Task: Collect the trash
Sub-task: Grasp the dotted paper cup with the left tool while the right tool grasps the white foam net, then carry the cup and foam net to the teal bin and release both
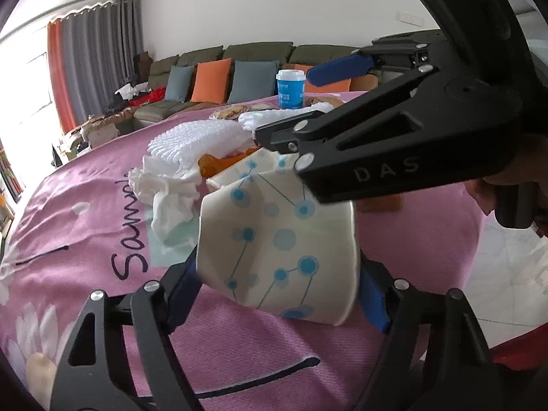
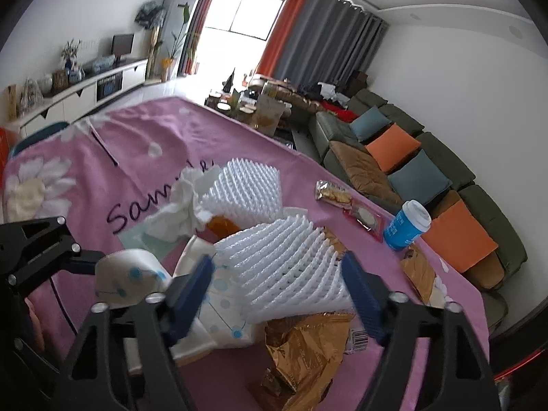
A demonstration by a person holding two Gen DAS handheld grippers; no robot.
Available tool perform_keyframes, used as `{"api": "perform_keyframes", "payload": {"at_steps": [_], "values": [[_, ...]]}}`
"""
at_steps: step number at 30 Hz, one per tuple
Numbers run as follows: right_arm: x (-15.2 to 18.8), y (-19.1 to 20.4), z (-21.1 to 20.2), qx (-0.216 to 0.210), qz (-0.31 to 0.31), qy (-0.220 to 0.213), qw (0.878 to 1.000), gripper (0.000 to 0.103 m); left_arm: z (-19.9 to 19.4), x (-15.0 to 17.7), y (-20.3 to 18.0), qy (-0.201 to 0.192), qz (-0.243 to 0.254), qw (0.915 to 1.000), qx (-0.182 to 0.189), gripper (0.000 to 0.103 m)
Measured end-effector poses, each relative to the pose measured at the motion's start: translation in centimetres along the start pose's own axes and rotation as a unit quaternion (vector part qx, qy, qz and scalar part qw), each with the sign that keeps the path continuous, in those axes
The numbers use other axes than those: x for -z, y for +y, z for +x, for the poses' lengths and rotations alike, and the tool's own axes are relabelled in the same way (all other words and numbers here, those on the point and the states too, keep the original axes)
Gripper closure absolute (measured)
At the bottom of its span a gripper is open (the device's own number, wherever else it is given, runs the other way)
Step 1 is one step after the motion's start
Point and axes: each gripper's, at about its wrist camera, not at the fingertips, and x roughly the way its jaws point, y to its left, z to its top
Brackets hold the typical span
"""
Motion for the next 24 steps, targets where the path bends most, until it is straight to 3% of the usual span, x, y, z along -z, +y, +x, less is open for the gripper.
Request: {"api": "perform_keyframes", "payload": {"at_steps": [2,4,6,10,17,20,24], "values": [[0.1,0.0,0.4,-0.006,0.002,0.014,1.000,0.052,0.1,0.1,0.3,-0.002,-0.001,1.0000,0.002,0.026],[0.1,0.2,0.8,-0.008,0.001,0.025,1.000,0.074,0.0,0.2,0.6,-0.003,-0.005,1.0000,0.001,0.026],[0.0,0.2,0.7,-0.011,0.005,0.025,1.000,0.082,-0.4,0.3,0.9,-0.011,-0.012,0.9999,0.003,0.026],[-0.4,0.4,0.1,-0.012,0.011,0.016,1.000,0.088,-1.4,0.3,1.4,-0.028,-0.019,0.9994,0.002,0.027],[-3.2,1.1,-3.3,0.002,0.007,-0.045,0.999,0.091,-4.6,0.4,3.8,-0.070,-0.054,0.9959,-0.021,0.027],[-5.0,1.9,-4.2,-0.016,0.008,-0.070,0.997,0.091,-6.5,0.7,5.8,-0.087,-0.074,0.9925,-0.046,0.027],[-7.7,4.0,-4.6,-0.072,0.006,-0.098,0.993,0.091,-9.3,1.5,8.9,-0.104,-0.100,0.9851,-0.093,0.027]]}}
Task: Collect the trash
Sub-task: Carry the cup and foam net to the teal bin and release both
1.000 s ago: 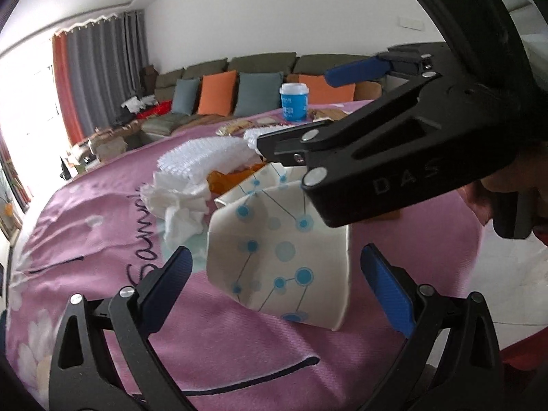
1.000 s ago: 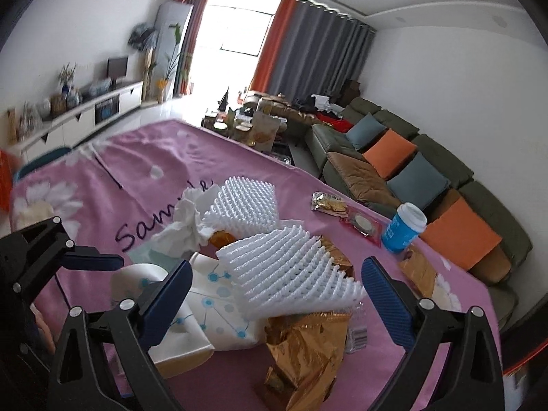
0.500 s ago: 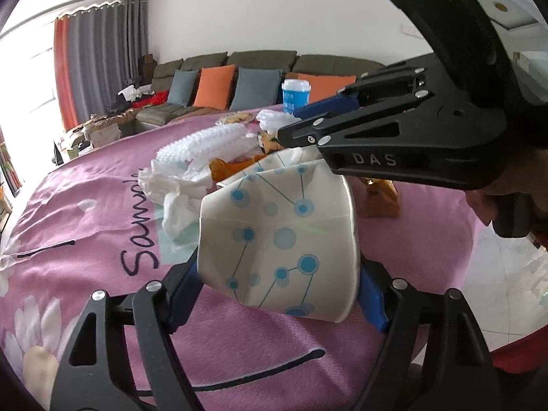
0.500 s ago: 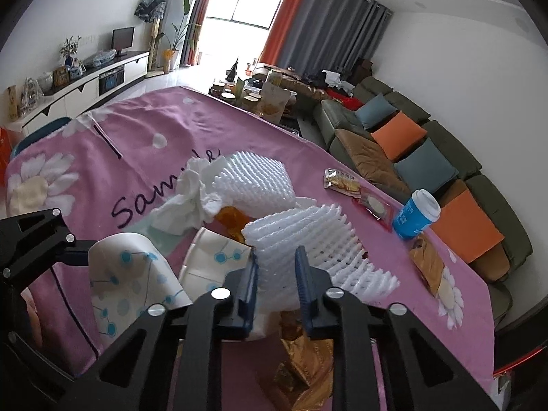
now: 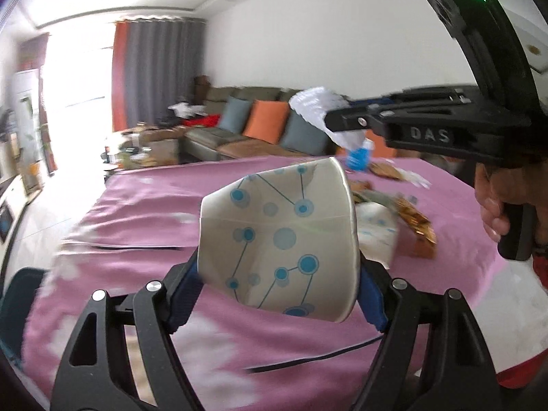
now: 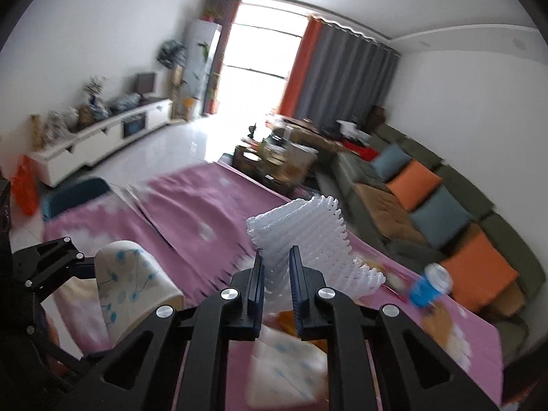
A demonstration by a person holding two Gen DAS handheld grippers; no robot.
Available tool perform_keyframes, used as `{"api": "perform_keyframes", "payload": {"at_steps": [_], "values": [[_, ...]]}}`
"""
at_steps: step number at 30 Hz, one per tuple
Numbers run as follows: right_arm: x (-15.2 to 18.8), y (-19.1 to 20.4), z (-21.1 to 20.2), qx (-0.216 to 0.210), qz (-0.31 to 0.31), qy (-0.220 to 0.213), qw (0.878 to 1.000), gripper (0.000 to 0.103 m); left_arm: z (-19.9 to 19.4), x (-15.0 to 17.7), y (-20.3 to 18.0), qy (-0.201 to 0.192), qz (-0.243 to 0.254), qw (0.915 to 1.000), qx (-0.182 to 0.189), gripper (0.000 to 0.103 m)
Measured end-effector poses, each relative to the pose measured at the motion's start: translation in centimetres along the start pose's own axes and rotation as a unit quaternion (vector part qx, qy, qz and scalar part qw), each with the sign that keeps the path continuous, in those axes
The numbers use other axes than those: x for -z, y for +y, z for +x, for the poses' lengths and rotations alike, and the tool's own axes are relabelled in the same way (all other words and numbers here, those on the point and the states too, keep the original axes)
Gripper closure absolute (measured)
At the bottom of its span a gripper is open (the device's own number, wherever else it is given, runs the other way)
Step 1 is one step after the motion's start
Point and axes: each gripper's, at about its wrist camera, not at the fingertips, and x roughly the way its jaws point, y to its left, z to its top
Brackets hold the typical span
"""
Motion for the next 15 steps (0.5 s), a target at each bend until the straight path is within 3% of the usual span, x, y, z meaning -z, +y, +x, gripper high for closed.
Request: {"api": "perform_keyframes", "payload": {"at_steps": [4,8,10,12,15], "values": [[-2.4,3.0,1.8,-0.080,0.007,-0.015,0.997,0.091,-2.7,-0.1,4.5,-0.017,-0.020,0.9975,-0.065,0.027],[-4.3,6.7,4.4,-0.166,0.020,-0.012,0.986,0.091,-5.5,0.5,9.5,-0.022,-0.048,0.9893,-0.136,0.027],[-5.4,8.6,5.5,-0.209,0.027,-0.011,0.978,0.091,-7.3,1.4,11.8,-0.024,-0.057,0.9825,-0.176,0.027],[-6.9,10.9,7.3,-0.271,0.051,-0.001,0.961,0.091,-8.6,1.9,13.8,-0.021,-0.063,0.9766,-0.204,0.027],[-8.8,14.3,9.3,-0.332,0.063,0.013,0.941,0.091,-10.3,2.6,17.4,-0.015,-0.075,0.9679,-0.239,0.026]]}}
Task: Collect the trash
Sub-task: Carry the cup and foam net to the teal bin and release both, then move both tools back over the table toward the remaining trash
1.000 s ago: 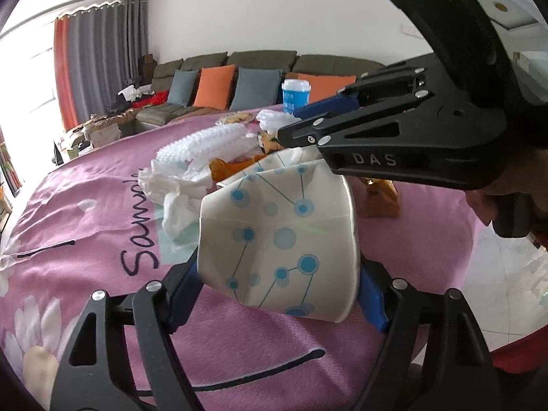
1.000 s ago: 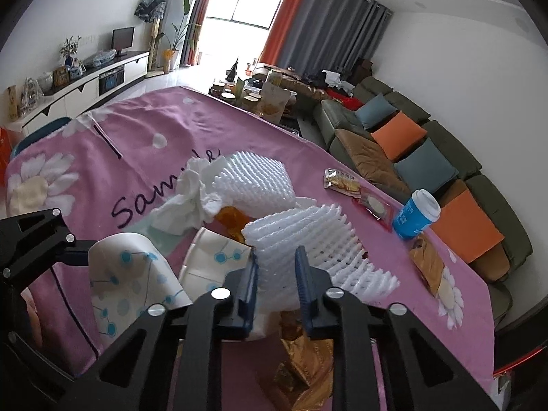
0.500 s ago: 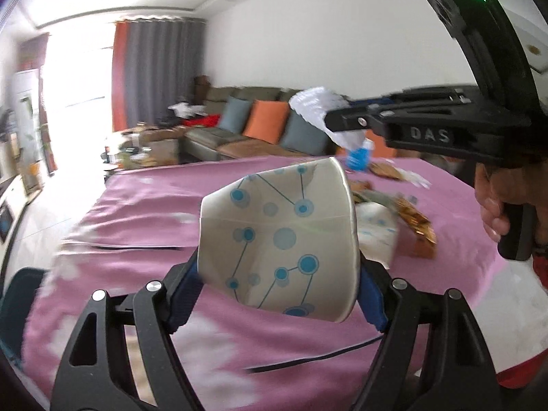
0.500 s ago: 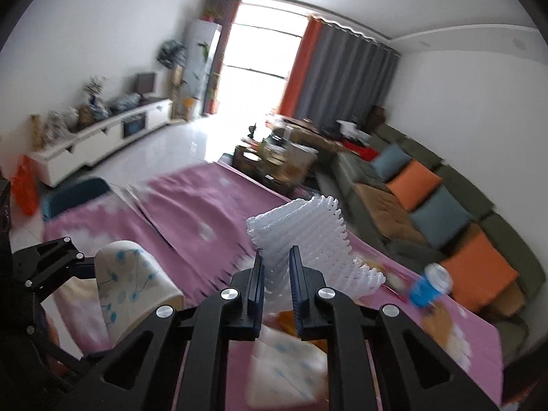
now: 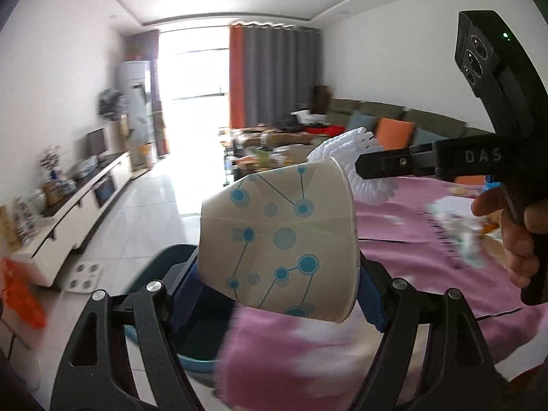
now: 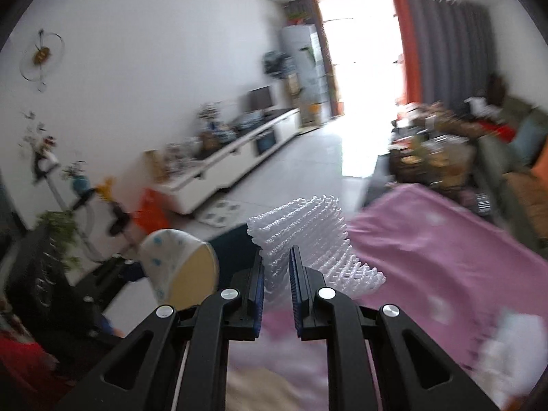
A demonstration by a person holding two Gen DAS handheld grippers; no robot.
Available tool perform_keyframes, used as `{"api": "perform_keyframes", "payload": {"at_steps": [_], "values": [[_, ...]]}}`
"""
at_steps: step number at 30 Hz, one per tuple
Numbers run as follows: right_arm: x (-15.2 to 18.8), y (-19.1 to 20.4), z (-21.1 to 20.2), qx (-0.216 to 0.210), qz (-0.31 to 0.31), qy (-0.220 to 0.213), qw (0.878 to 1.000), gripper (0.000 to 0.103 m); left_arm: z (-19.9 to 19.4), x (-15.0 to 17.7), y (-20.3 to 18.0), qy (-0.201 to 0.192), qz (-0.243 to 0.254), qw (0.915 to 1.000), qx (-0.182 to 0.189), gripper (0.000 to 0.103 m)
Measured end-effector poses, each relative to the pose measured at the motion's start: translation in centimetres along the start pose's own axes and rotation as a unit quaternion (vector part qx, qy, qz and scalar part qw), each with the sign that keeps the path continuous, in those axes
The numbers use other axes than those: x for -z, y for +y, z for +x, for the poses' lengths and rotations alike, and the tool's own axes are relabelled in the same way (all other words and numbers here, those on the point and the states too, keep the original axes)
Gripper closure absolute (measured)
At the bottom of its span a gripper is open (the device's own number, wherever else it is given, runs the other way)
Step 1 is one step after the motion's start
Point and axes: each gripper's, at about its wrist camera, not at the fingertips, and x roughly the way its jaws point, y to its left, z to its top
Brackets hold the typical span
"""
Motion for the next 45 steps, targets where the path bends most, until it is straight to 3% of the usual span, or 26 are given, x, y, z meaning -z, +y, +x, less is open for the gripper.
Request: {"api": "perform_keyframes", "payload": {"at_steps": [4,8,15,23,24,26,30,34,37,42,45], "values": [[-1.9,1.6,5.3,-0.090,0.047,0.028,0.994,0.091,0.7,0.2,4.8,0.012,-0.013,0.9991,-0.040,0.026],[-2.4,1.4,10.3,-0.138,0.106,0.065,0.983,0.091,2.2,0.8,9.1,0.032,-0.028,0.9974,-0.058,0.026],[-1.0,0.2,16.7,-0.122,0.165,0.134,0.969,0.090,6.7,3.4,14.5,0.088,-0.080,0.9914,-0.056,0.026],[-0.4,0.9,19.8,-0.118,0.180,0.186,0.959,0.086,11.6,5.1,14.6,0.122,-0.087,0.9874,-0.050,0.027],[-0.4,0.8,20.2,-0.116,0.183,0.191,0.958,0.085,11.9,5.2,14.7,0.124,-0.088,0.9871,-0.052,0.027],[-0.2,0.5,21.0,-0.123,0.196,0.201,0.952,0.066,12.7,5.6,14.8,0.129,-0.091,0.9859,-0.054,0.024],[-0.2,-0.1,20.8,-0.119,0.197,0.194,0.954,0.063,13.4,5.9,14.1,0.125,-0.094,0.9857,-0.061,0.019],[-0.3,-0.1,19.8,-0.117,0.185,0.184,0.958,0.049,12.4,5.4,14.1,0.108,-0.089,0.9876,-0.071,0.015],[-1.0,0.4,18.8,-0.103,0.163,0.167,0.967,0.049,10.5,4.8,14.3,0.089,-0.091,0.9884,-0.083,0.012],[-2.4,1.4,15.1,-0.092,0.113,0.115,0.983,0.040,5.4,3.4,15.3,0.046,-0.103,0.9879,-0.106,0.006],[-2.9,2.5,11.4,-0.061,0.063,0.062,0.994,0.033,2.0,2.1,15.9,0.014,-0.124,0.9854,-0.116,0.006]]}}
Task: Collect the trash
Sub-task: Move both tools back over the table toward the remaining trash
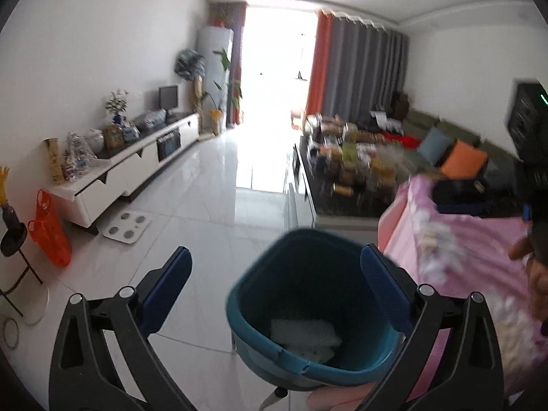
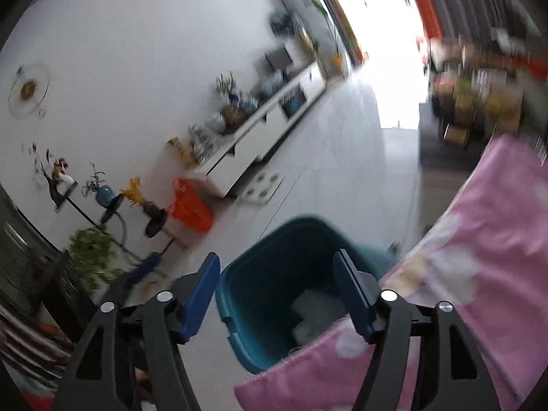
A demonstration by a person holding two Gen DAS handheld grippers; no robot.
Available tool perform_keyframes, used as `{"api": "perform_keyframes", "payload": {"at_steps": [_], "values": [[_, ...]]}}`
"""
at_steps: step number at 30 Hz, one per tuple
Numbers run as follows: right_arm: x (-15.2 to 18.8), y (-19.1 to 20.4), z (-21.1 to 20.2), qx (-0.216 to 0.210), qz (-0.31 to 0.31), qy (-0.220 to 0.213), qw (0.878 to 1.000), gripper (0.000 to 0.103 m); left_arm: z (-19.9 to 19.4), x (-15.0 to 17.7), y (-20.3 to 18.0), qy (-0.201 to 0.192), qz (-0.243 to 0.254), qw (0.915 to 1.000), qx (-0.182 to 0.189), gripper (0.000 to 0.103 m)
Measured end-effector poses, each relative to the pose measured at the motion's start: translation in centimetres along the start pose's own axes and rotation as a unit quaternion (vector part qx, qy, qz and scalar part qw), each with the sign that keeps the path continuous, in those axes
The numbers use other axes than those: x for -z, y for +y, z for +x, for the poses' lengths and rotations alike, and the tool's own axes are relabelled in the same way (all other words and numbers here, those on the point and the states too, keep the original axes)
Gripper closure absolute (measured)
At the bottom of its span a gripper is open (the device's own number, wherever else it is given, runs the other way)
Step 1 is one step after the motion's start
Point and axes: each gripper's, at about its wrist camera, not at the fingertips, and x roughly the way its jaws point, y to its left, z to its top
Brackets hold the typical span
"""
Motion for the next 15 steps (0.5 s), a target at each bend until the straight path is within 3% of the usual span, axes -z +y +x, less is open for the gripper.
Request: {"api": "perform_keyframes", "payload": {"at_steps": [3,6,9,15], "values": [[1.1,1.5,-4.2,0.048,-0.059,-0.060,0.995,0.023,-2.9,-1.7,0.3,-0.028,-0.026,0.9992,0.008,0.006],[2.6,1.9,-7.5,0.090,-0.088,-0.102,0.987,0.020,-5.4,-2.9,-0.8,-0.047,-0.038,0.9978,0.029,0.006],[4.6,1.5,-10.9,0.139,-0.107,-0.141,0.974,0.011,-7.7,-3.7,-3.8,-0.065,-0.030,0.9958,0.057,0.006],[10.0,-0.9,-17.6,0.233,-0.100,-0.186,0.949,0.007,-10.0,-3.2,-12.2,-0.071,0.008,0.9882,0.135,0.006]]}}
